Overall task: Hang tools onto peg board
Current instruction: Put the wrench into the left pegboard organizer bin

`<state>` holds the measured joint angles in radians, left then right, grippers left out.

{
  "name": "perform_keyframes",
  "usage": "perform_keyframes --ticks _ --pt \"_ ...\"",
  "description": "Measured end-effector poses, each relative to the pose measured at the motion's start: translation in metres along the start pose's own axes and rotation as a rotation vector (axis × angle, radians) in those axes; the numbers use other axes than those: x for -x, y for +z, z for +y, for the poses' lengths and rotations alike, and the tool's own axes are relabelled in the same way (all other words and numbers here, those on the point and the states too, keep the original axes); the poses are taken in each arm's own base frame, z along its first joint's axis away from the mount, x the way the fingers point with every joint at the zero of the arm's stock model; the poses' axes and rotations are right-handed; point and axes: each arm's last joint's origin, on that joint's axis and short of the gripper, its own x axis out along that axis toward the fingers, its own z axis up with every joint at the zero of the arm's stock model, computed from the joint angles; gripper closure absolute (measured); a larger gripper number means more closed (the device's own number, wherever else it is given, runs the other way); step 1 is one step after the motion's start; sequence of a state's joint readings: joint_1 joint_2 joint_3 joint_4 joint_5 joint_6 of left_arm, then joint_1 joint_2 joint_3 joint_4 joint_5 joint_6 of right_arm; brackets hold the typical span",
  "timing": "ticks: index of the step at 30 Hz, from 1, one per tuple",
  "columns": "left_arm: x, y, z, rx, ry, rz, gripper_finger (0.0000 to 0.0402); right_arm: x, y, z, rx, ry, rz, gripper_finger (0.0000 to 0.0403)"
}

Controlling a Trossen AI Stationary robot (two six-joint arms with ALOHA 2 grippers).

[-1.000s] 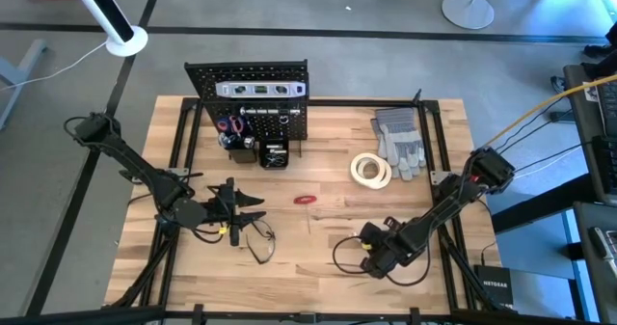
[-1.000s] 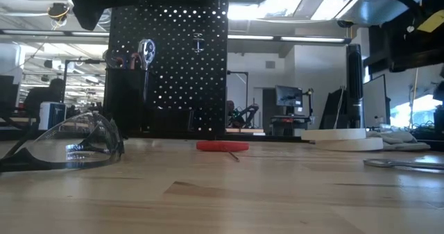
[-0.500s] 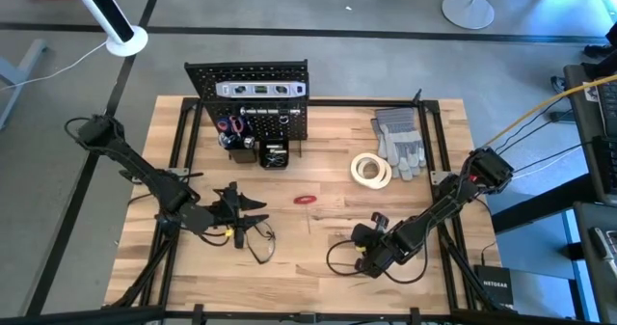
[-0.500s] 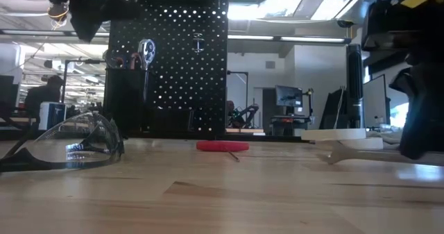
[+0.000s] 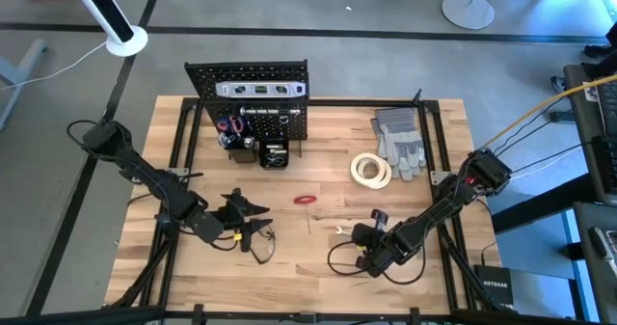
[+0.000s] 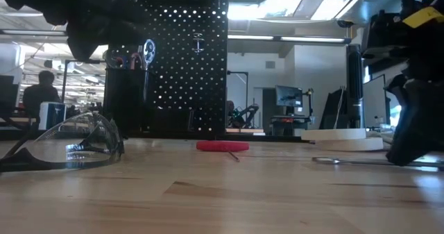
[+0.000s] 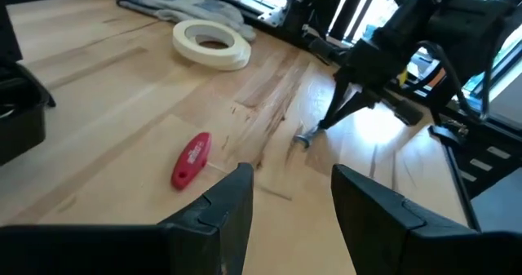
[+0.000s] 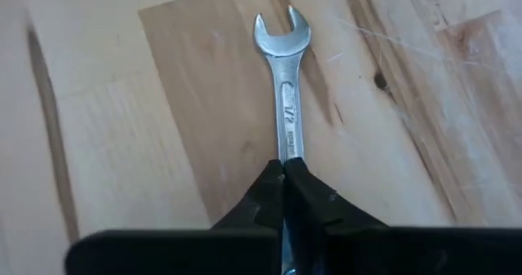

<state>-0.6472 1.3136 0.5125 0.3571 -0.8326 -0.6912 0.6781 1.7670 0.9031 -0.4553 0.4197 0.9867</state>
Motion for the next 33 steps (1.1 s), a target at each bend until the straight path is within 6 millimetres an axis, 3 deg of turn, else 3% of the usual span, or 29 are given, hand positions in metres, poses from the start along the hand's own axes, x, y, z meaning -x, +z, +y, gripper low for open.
perform_keyframes --ticks 6,11,14,16,25,33 --pt "0.0 0.0 0.0 -0.008 -0.005 0.001 0.0247 0.001 0.001 0.001 -0.006 0.015 0.007 0.0352" --pt "0.0 0.0 -0.001 -0.008 -0.023 0.016 0.0247 0.019 0.011 0.005 0.03 0.052 0.054 0.0282" --pt "0.0 0.0 -0.001 -0.008 -0.024 0.017 0.0247 0.03 0.02 0.001 0.037 0.041 0.064 0.0251" --pt "0.0 0.0 -0.001 -0.009 -0.024 0.017 0.0247 0.025 0.023 -0.006 0.036 0.035 0.111 0.024" --pt "0.0 -0.001 -0.002 -0.007 -0.051 0.041 0.0247 -0.001 0.025 -0.014 0.012 0.177 0.239 0.0245" --pt "0.0 -0.001 -0.002 -0.014 -0.056 0.045 0.0247 -0.015 0.016 -0.015 0.014 0.132 0.24 0.0318"
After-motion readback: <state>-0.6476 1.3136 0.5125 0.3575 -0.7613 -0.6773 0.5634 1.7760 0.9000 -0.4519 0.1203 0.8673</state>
